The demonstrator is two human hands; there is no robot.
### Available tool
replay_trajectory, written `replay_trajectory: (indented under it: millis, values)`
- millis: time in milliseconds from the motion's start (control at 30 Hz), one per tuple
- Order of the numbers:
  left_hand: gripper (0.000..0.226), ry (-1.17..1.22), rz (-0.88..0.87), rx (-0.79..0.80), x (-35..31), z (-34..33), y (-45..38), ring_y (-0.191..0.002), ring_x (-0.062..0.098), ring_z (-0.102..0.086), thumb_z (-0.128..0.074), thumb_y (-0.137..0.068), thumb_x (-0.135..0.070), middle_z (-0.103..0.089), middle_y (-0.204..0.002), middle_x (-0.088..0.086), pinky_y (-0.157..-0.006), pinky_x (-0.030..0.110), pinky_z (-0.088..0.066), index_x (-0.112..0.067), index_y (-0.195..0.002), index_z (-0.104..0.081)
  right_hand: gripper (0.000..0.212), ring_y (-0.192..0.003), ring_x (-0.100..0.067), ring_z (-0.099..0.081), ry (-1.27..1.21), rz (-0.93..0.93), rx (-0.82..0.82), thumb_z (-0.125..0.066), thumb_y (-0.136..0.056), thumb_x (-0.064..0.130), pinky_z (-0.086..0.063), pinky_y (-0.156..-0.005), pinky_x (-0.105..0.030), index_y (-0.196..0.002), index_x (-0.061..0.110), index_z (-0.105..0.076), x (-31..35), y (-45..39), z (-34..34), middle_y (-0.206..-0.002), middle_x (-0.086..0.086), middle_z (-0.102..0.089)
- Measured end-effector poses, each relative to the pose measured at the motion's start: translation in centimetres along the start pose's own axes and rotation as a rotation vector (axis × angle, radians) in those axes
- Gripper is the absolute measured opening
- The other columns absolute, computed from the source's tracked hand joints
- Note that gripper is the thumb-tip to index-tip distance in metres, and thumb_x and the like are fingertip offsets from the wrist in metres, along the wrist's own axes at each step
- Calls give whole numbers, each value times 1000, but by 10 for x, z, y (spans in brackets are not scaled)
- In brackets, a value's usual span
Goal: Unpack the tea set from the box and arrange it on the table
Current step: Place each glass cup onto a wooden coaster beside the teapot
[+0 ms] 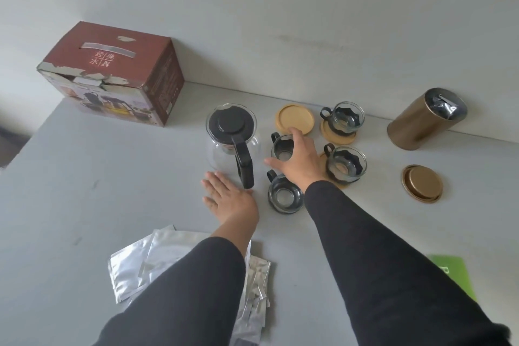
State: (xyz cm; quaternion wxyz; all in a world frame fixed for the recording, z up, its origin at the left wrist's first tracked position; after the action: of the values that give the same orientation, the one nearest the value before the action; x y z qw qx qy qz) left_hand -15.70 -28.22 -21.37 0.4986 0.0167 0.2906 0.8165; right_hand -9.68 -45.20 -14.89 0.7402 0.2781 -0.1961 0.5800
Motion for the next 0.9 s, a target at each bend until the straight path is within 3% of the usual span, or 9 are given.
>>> replay_trajectory:
  millis: [133, 367, 500, 667, 800, 900]
  values:
    - [76, 10, -1, 5, 2, 1, -1, -145, 30, 18, -31, -101, -37, 22, -156, 14, -118, 45, 2, -1, -147, 17, 87, -123, -28, -43, -14, 6, -126, -77, -72, 45, -41, -99, -36, -141, 26, -28, 8, 7, 20, -135, -11, -36]
    - [79, 70, -31, 40, 3, 6, 4, -145, 29, 17, -35, -100, -38, 21, -157, 13, -118, 45, 2, -2, -147, 16, 85, -121, -21, -46, -95, 57, -356, -81, -69, 41, -36, -97, -23, -139, 24, -36, 10, 64, 80, -132, -9, -42]
    - [81, 80, -34, 53, 5, 11, 7, -146, 29, 15, -38, -99, -38, 20, -157, 13, -118, 45, 1, -2, -147, 15, 81, -113, -19, -50, -97, -5, -436, -81, -68, 38, -37, -92, -19, -137, 21, -40, -12, 110, 96, -122, -7, -47]
    - [82, 101, -46, 62, 7, 12, 6, -146, 26, 15, -44, -98, -35, 19, -158, 10, -119, 43, 1, -4, -149, 13, 82, -113, -21, -51, -74, -141, -395, -81, -69, 38, -40, -95, -23, -137, 22, -38, -61, 147, 88, -122, -7, -46]
    - [82, 90, -90, 52, 11, 8, 4, -146, 26, 15, -45, -97, -34, 18, -158, 10, -119, 42, 1, -5, -149, 11, 90, -118, -27, -49, -56, -247, -275, -81, -68, 41, -43, -103, -37, -140, 23, -30, -95, 155, 65, -126, -11, -43]
    - [82, 87, -96, 41, 14, 7, 1, -146, 25, 14, -45, -97, -35, 17, -158, 9, -119, 41, 1, -5, -149, 10, 94, -120, -31, -45, -63, -291, -199, -81, -68, 40, -42, -104, -40, -143, 26, -25, -106, 152, 50, -128, -12, -40]
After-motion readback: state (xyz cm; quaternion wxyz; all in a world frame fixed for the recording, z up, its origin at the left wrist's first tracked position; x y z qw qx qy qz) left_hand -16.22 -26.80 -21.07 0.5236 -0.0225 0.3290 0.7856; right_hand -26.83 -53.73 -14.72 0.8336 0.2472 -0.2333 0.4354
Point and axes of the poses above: each hand's wrist, its own y-axis away from the middle knuckle, its own z-axis out of the back of the hand, x = y × z, the point moved 8 cm from there along -y, towards the middle knuckle
